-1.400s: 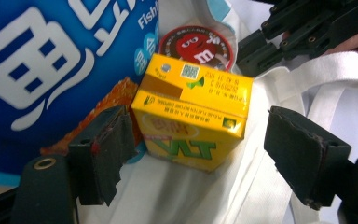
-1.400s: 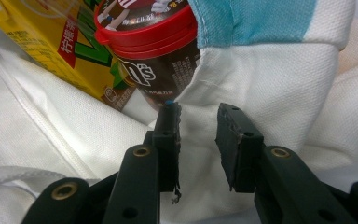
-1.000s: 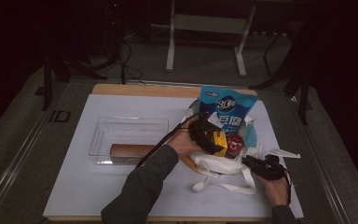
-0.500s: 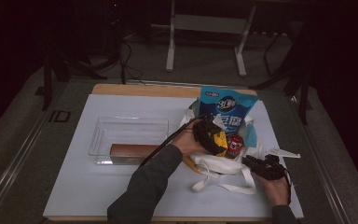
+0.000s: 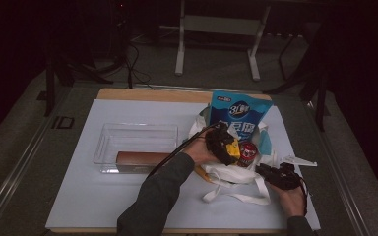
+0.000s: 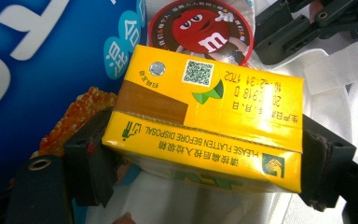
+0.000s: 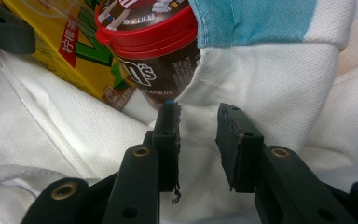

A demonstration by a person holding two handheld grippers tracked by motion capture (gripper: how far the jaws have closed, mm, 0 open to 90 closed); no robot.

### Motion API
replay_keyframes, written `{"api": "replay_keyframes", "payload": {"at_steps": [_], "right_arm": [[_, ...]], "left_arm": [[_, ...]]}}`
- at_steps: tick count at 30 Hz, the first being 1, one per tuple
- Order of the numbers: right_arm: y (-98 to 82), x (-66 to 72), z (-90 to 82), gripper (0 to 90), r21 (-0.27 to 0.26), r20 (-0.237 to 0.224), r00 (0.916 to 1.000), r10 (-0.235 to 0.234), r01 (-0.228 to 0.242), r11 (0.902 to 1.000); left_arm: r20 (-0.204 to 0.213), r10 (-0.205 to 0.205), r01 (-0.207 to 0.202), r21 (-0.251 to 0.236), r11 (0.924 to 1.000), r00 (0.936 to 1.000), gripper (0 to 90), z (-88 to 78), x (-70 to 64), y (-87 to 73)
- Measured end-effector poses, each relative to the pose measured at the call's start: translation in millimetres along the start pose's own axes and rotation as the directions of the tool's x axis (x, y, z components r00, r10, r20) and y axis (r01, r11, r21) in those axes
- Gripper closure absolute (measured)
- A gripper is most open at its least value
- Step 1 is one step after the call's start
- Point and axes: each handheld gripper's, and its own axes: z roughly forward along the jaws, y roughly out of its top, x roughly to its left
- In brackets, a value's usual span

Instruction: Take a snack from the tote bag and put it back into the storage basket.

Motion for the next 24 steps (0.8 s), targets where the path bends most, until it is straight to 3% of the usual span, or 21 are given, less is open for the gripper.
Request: {"api": "replay_keyframes", "payload": {"at_steps": [11,15,24], "right_arm": [[-0.1,-0.2,0.1,69.1,-0.001,-0.001,1.0,0.001,-0.001,1.0],[-0.1,-0.4,0.1,69.1,0.0,-0.003,1.0,0.001,-0.001,1.0],[-0.3,-0.5,0.2,69.0,-0.001,-0.006,1.0,0.007,-0.007,1.0]], "left_arm": [[-0.019,0.015,-0.015,-0.005,0.9999,0.9997,20.7,4.9,-4.0,-1.8],[-0.013,0.013,-0.013,0.002,0.9999,0.9998,27.2,2.0,-5.1,-3.4],[-0.04,0.033,-0.033,0.0,0.9995,0.9986,24.4,7.5,-7.5,-1.6]]}}
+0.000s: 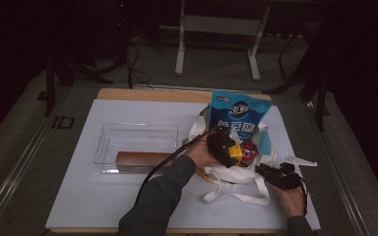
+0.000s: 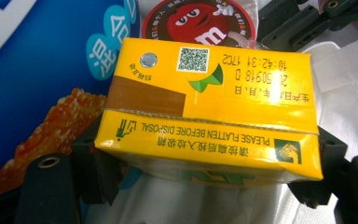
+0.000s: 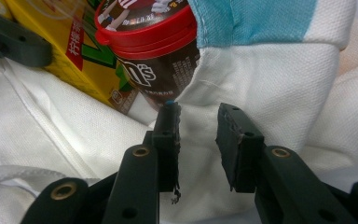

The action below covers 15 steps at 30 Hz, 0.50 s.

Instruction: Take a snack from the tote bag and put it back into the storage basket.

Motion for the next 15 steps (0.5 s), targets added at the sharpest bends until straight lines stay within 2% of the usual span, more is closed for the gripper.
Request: {"api": "replay_keyframes", "payload": {"at_steps": [9,11,15], "right_arm": [[-0.1,-0.1,0.1,68.8,-0.001,0.0,1.0,0.0,0.0,1.0],[-0.2,0.2,0.2,68.3,-0.002,0.001,1.0,-0.002,0.002,1.0],[-0.2,0.2,0.3,68.3,-0.002,0.001,1.0,-0.001,0.001,1.0]], "left_arm": [[0.009,-0.009,0.009,0.0,1.0,0.9999,23.7,6.6,0.0,-0.6],[0.005,-0.014,0.014,-0.007,0.9999,0.9999,27.3,7.0,-0.6,-0.9],[0.008,-0.018,0.018,-0.007,0.9998,0.9998,28.1,6.9,-0.5,-0.8]]}}
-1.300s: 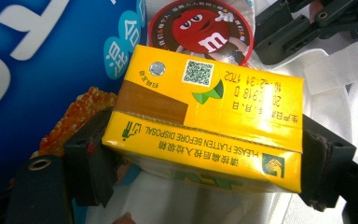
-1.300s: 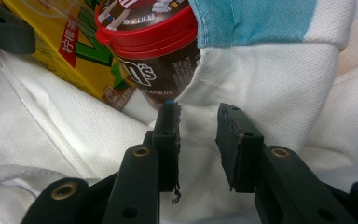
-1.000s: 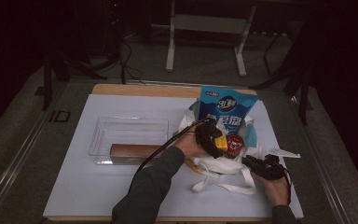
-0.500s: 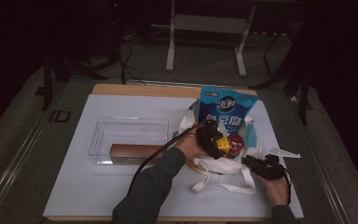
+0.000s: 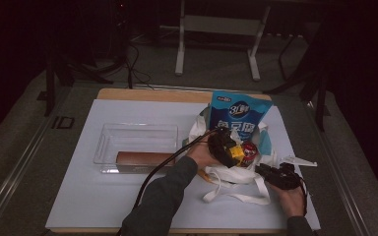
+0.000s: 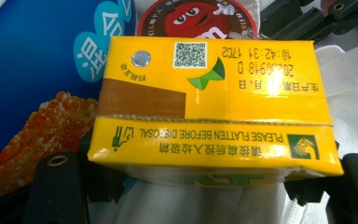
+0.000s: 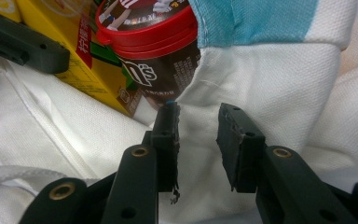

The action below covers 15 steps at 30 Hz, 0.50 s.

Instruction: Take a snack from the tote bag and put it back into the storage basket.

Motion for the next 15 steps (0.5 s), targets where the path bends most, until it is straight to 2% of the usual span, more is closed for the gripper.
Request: {"api": "replay_keyframes", "payload": {"at_steps": [10,15], "right_arm": [[-0.2,-0.5,-0.1,68.3,-0.002,-0.005,1.0,0.003,-0.003,1.0],[-0.3,-0.7,-0.2,68.3,-0.002,-0.007,1.0,0.003,-0.003,1.0]], "left_arm": [[0.005,-0.003,0.003,0.001,1.0,1.0,28.7,-0.8,-0.1,0.0],[0.002,0.018,-0.018,0.013,0.9998,0.9998,28.8,-3.1,-0.4,1.0]]}}
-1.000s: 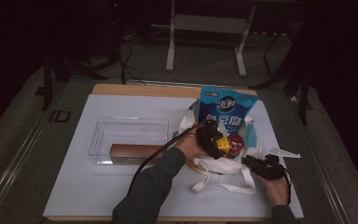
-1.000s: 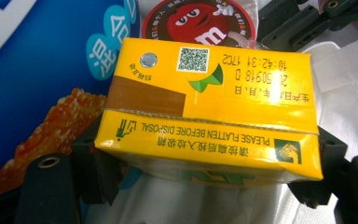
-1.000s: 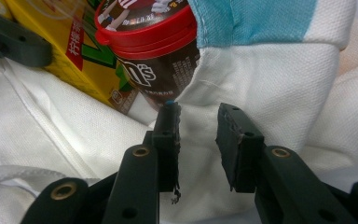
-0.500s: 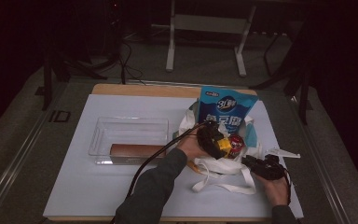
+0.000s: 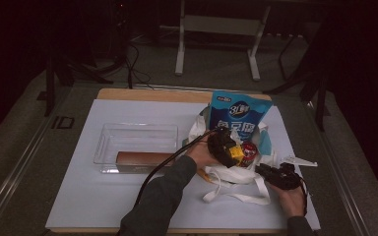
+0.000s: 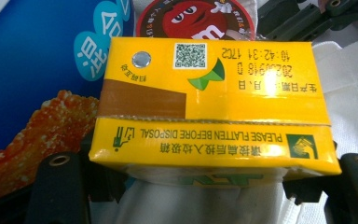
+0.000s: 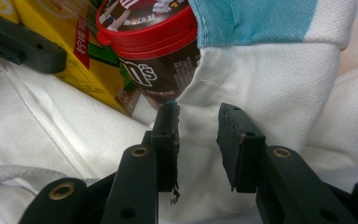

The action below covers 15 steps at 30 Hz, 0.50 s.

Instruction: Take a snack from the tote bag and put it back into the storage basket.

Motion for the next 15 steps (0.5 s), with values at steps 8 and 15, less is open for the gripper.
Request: {"api": "replay_keyframes", "payload": {"at_steps": [8,15], "right_arm": [[-0.4,-0.3,0.0,68.2,-0.002,-0.001,1.0,0.0,0.0,1.0],[-0.6,-0.7,0.1,68.1,-0.008,-0.001,1.0,0.0,0.0,1.0]], "left_arm": [[-0.015,0.017,-0.017,-0.032,0.9993,0.9997,28.9,-13.4,-0.3,1.7],[-0.041,0.056,-0.058,-0.065,0.9962,0.9976,28.8,-29.9,-5.3,6.8]]}}
